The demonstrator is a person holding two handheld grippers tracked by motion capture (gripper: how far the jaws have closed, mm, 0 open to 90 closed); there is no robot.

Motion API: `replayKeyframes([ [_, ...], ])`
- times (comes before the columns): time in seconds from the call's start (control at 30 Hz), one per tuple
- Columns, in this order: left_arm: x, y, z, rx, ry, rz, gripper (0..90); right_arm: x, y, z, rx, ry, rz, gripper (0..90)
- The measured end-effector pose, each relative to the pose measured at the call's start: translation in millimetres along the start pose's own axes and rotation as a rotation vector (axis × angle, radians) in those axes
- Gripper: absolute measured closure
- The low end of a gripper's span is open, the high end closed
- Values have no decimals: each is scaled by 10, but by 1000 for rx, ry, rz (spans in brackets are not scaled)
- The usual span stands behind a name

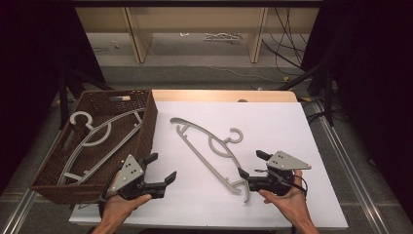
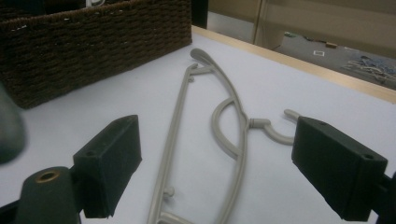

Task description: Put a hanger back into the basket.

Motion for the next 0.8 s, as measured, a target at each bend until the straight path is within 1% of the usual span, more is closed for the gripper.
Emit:
replayKeyframes([
  [0.07, 0, 13, -24, 4, -10, 6, 163, -13, -24, -3, -3, 12, -4, 167],
  [0.13, 0, 26, -49, 4, -1, 8, 163, -20, -37, -20, 12, 14, -7, 167],
  [0.17, -2, 27, -56, 3, 4, 8, 164, -21, -55, -28, 12, 17, 0, 166],
  [0.2, 0, 30, -66, 6, -1, 13, 164, -25, -60, -37, 24, 20, -2, 167],
  [0.23, -8, 19, -73, -2, 4, 6, 164, -25, -71, -46, 34, 19, 2, 167],
  [0.27, -11, 27, -87, 14, 2, 12, 164, -26, -89, -58, 50, 21, 8, 167],
  [0.3, -13, 22, -93, 14, -4, 8, 164, -32, -116, -69, 61, 30, 12, 167],
  [0.33, -25, 12, -100, 11, 3, 3, 164, -45, -140, -81, 77, 39, 6, 167],
  [0.37, -26, 17, -106, 20, -1, 5, 165, -57, -172, -92, 94, 44, 6, 170],
  [0.4, -30, 18, -108, 20, 4, 5, 165, -77, -212, -106, 115, 49, -1, 170],
  [0.43, -29, 13, -103, 10, 3, -1, 165, -96, -238, -122, 153, 46, -1, 171],
  [0.47, -27, 24, -103, 15, 4, 4, 165, -124, -279, -131, 170, 48, -6, 172],
  [0.53, -25, 29, -103, 16, 3, 2, 166, -165, -367, -159, 230, 36, 3, 182],
  [0.57, -26, 28, -104, 17, 3, 1, 165, -195, -410, -169, 254, 42, -8, 189],
  [0.63, -27, 32, -105, 18, 2, 0, 166, -236, -491, -199, 309, 36, -10, 190],
  [0.7, -24, 36, -103, 16, -4, -2, 166, -283, -582, -219, 343, 44, -22, 193],
  [0.73, -21, 37, -102, 16, -5, -4, 167, -292, -625, -232, 367, 40, -21, 198],
  [0.77, -19, 41, -100, 15, 1, -4, 167, -299, -662, -249, 398, 49, -5, 211],
  [0.8, -14, 37, -93, 3, 3, -11, 167, -305, -715, -260, 415, 51, -1, 225],
])
Point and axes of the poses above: each handheld gripper's, and its own axes: y roughly backward along the jaws, z roughly out of its top, x roughly to its left, the point moved 6 cm from there along -y, roughly forward along the jaws
